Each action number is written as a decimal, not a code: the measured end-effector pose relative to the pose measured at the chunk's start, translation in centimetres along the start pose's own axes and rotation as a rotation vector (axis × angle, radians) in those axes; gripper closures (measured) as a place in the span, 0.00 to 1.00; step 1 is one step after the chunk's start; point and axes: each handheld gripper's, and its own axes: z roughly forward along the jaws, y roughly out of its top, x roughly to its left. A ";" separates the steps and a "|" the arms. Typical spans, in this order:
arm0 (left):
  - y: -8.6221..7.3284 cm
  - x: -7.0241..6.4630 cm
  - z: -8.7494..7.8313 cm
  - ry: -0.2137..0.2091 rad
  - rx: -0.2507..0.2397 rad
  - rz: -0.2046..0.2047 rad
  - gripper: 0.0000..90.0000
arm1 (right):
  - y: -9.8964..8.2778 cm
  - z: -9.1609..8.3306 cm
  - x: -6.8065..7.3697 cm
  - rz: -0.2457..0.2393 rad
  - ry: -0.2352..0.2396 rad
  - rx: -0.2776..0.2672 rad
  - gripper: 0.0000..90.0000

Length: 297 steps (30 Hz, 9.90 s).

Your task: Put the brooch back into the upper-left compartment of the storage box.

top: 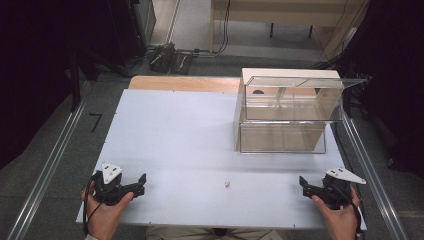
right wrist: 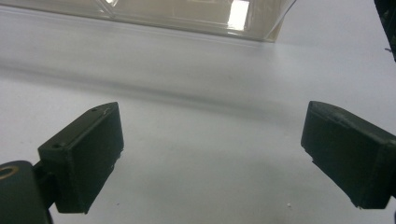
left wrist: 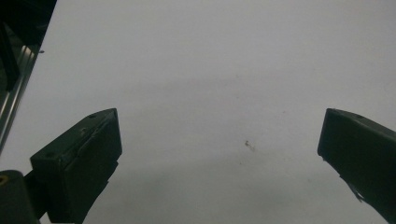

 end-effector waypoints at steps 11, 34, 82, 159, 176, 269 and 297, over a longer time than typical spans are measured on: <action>-0.1 0.2 0.0 -0.009 0.001 -0.014 0.01 | 0.2 -0.3 1.1 -0.022 0.038 -0.010 0.05; -0.1 0.1 0.1 -0.014 0.011 -0.011 0.01 | 0.7 0.3 3.5 -0.089 0.103 0.007 0.05; -0.1 0.1 0.2 -0.023 0.009 -0.014 0.01 | 1.5 1.2 7.4 -0.144 0.201 0.000 0.11; -0.1 0.1 0.2 -0.032 0.013 -0.015 0.01 | 2.8 3.0 14.7 -0.255 0.370 0.006 0.19; -0.1 0.1 0.2 -0.034 0.014 -0.014 0.01 | 2.8 3.3 15.7 -0.279 0.396 0.002 0.26; -0.1 0.1 0.1 -0.045 0.013 -0.018 0.01 | 3.8 2.1 18.1 -0.370 0.546 0.009 0.97; 0.0 0.1 0.1 -0.047 0.014 -0.020 0.01 | 6.1 0.1 16.5 -0.342 0.549 -0.044 0.97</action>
